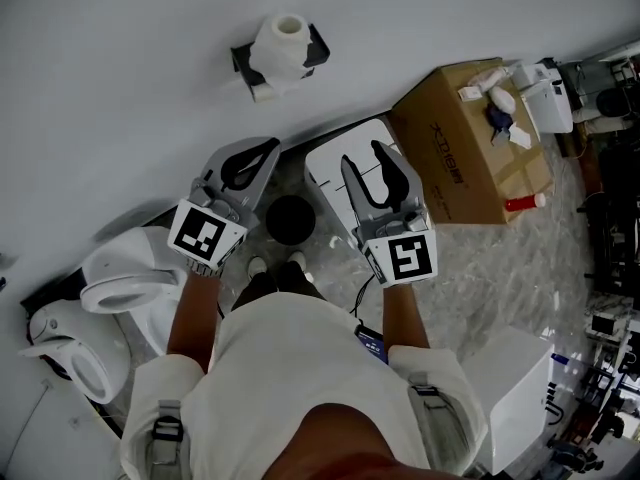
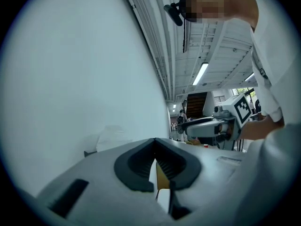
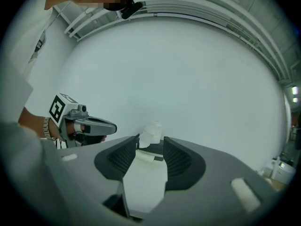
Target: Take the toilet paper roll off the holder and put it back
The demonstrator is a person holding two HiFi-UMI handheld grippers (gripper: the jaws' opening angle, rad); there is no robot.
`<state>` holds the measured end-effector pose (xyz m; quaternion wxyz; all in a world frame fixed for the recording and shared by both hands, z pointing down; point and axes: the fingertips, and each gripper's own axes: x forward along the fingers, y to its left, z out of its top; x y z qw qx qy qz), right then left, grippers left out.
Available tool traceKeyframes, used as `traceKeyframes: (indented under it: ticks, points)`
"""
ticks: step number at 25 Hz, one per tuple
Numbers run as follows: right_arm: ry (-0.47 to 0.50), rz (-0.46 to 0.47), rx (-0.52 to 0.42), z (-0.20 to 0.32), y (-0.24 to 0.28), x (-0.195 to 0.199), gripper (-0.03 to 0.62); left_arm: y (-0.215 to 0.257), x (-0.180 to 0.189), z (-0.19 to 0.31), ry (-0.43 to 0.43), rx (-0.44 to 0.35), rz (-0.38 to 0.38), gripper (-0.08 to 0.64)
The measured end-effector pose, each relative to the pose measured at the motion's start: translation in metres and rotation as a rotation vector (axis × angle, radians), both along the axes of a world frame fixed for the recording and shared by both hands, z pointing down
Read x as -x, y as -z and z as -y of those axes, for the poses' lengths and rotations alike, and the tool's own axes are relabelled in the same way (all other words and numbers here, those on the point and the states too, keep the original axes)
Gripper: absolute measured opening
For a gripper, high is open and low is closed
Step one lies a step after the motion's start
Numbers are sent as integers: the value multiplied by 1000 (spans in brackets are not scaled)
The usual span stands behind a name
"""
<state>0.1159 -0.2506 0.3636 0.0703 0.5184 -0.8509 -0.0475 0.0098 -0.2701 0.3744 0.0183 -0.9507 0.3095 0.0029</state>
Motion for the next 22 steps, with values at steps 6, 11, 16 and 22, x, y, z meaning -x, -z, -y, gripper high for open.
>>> traceKeyframes:
  ticks: [6, 11, 16, 22]
  points:
    - [-17, 109, 26, -36, -15, -6, 147, -7, 0, -20, -21, 17, 17, 0]
    - [1, 112, 1, -47, -10, 5, 72, -4, 2, -29, -16, 17, 16, 0]
    - [-6, 116, -23, -48, -3, 4, 9, -6, 9, -37, -2, 24, 13, 0]
    - [7, 122, -18, -48, -5, 7, 9, -11, 17, -43, 19, 44, 12, 0]
